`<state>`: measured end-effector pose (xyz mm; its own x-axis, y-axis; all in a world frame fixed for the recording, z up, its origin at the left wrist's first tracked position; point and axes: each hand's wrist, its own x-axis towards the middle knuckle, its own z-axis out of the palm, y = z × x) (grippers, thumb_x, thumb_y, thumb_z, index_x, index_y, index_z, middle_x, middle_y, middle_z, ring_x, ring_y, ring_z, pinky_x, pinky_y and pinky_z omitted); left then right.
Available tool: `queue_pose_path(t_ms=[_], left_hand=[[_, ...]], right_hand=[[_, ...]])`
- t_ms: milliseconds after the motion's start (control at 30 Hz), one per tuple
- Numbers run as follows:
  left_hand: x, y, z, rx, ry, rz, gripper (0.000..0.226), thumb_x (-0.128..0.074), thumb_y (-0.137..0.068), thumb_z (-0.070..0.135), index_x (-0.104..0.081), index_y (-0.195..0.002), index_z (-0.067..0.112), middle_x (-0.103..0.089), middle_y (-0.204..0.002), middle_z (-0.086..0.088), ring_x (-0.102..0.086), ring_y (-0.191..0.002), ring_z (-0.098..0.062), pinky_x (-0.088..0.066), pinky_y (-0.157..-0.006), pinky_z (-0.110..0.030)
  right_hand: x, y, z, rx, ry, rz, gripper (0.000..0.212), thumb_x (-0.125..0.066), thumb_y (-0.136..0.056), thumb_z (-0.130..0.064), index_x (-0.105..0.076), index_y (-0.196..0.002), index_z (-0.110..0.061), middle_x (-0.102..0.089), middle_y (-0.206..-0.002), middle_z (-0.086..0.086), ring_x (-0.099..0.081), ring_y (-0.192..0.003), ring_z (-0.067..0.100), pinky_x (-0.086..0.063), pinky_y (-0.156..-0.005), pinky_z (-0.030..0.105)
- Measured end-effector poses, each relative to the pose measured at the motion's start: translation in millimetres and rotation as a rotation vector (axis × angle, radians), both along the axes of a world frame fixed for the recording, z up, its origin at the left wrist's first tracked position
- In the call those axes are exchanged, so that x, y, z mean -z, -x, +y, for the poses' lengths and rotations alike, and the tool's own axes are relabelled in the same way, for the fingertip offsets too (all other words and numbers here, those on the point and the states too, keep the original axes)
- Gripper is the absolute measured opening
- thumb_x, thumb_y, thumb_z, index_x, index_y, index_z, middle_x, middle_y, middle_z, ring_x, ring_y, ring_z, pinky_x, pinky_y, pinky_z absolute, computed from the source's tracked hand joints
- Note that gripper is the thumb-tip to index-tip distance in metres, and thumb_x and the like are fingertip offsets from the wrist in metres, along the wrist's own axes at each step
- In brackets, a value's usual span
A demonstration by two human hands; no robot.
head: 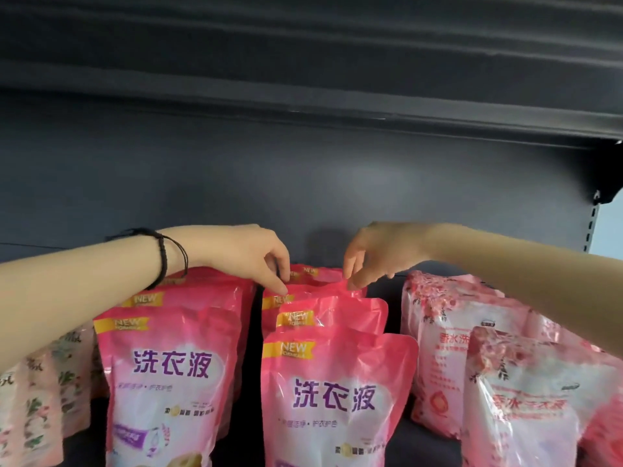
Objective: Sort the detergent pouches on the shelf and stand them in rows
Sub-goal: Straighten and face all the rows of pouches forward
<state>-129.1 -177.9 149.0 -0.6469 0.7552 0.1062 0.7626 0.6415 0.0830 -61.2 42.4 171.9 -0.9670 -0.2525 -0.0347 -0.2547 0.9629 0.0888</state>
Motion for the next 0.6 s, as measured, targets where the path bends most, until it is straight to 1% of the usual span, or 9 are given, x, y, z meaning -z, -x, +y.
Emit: queue_pose_path(t_ms=[67,133,200,267,300,433,500,533,600], left_hand=[[5,9,6,0.016,-0.025,-0.093,0.012,-0.077,-0.078,0.032,-0.073,-0.089,0.026,-0.073,-0.074,0.014,-0.065,-0.065,0.004,-0.053,-0.076,-0.027],[8,16,11,0.008,-0.081,-0.145,0.004,-0.077,-0.079,0.021,-0.074,-0.080,0.024,-0.071,-0.065,0.012,-0.062,-0.058,0.004,-0.051,-0.068,-0.023],[10,23,15,-0.021,-0.138,-0.181,0.010,-0.077,-0.079,0.018,-0.072,-0.075,0.026,-0.068,-0.059,0.015,-0.058,-0.054,0.006,-0.045,-0.061,-0.015],[10,28,19,-0.037,-0.181,-0.226,0.013,-0.076,-0.081,0.017,-0.071,-0.075,0.027,-0.064,-0.055,0.016,-0.055,-0.050,0.008,-0.040,-0.054,-0.009],[11,29,22,-0.036,-0.193,-0.243,0.013,-0.075,-0.082,0.016,-0.070,-0.076,0.027,-0.063,-0.054,0.016,-0.053,-0.048,0.008,-0.038,-0.051,-0.008],[13,31,38,-0.027,-0.229,-0.254,0.014,-0.072,-0.085,0.016,-0.068,-0.078,0.027,-0.062,-0.055,0.018,-0.054,-0.051,0.007,-0.044,-0.052,-0.014],[13,30,45,-0.025,-0.249,-0.258,0.015,-0.071,-0.085,0.015,-0.067,-0.078,0.027,-0.062,-0.059,0.016,-0.055,-0.053,0.008,-0.047,-0.050,-0.013],[13,29,46,-0.024,-0.241,-0.255,0.015,-0.071,-0.085,0.015,-0.067,-0.078,0.027,-0.062,-0.064,0.015,-0.057,-0.056,0.007,-0.049,-0.052,-0.014],[15,29,51,-0.034,-0.227,-0.256,0.015,-0.071,-0.086,0.016,-0.066,-0.078,0.028,-0.064,-0.070,0.012,-0.062,-0.066,0.001,-0.053,-0.059,-0.019]], right_hand=[[11,10,3,0.012,0.064,0.001,0.022,-0.071,-0.085,-0.028,-0.072,-0.101,-0.014,-0.071,-0.086,-0.004,-0.059,-0.059,-0.003,-0.054,-0.055,0.019],[19,19,6,0.029,0.123,0.003,0.011,-0.071,-0.085,-0.021,-0.070,-0.092,-0.013,-0.072,-0.081,0.002,-0.061,-0.055,0.000,-0.054,-0.055,0.021],[21,23,10,0.040,0.147,-0.006,0.003,-0.071,-0.085,-0.019,-0.070,-0.085,-0.016,-0.074,-0.082,0.007,-0.064,-0.062,0.009,-0.054,-0.058,0.022],[17,24,15,0.041,0.124,-0.013,0.006,-0.072,-0.084,-0.022,-0.070,-0.079,-0.021,-0.072,-0.077,0.003,-0.062,-0.064,0.014,-0.051,-0.058,0.021],[16,23,17,0.041,0.110,-0.018,0.007,-0.072,-0.084,-0.023,-0.069,-0.078,-0.022,-0.071,-0.074,0.001,-0.062,-0.065,0.014,-0.050,-0.058,0.021],[15,19,30,0.040,0.087,-0.032,0.006,-0.072,-0.085,-0.023,-0.069,-0.080,-0.021,-0.069,-0.071,-0.001,-0.065,-0.072,0.015,-0.051,-0.057,0.020],[14,17,37,0.029,0.074,-0.030,0.005,-0.072,-0.085,-0.023,-0.071,-0.082,-0.019,-0.071,-0.073,0.000,-0.068,-0.074,0.019,-0.055,-0.063,0.024],[13,17,39,0.023,0.068,-0.026,0.005,-0.073,-0.085,-0.023,-0.072,-0.081,-0.019,-0.071,-0.073,0.000,-0.069,-0.075,0.020,-0.056,-0.067,0.027],[12,17,42,0.014,0.055,-0.021,0.007,-0.073,-0.084,-0.022,-0.070,-0.078,-0.021,-0.070,-0.070,-0.002,-0.068,-0.070,0.015,-0.056,-0.065,0.025]])
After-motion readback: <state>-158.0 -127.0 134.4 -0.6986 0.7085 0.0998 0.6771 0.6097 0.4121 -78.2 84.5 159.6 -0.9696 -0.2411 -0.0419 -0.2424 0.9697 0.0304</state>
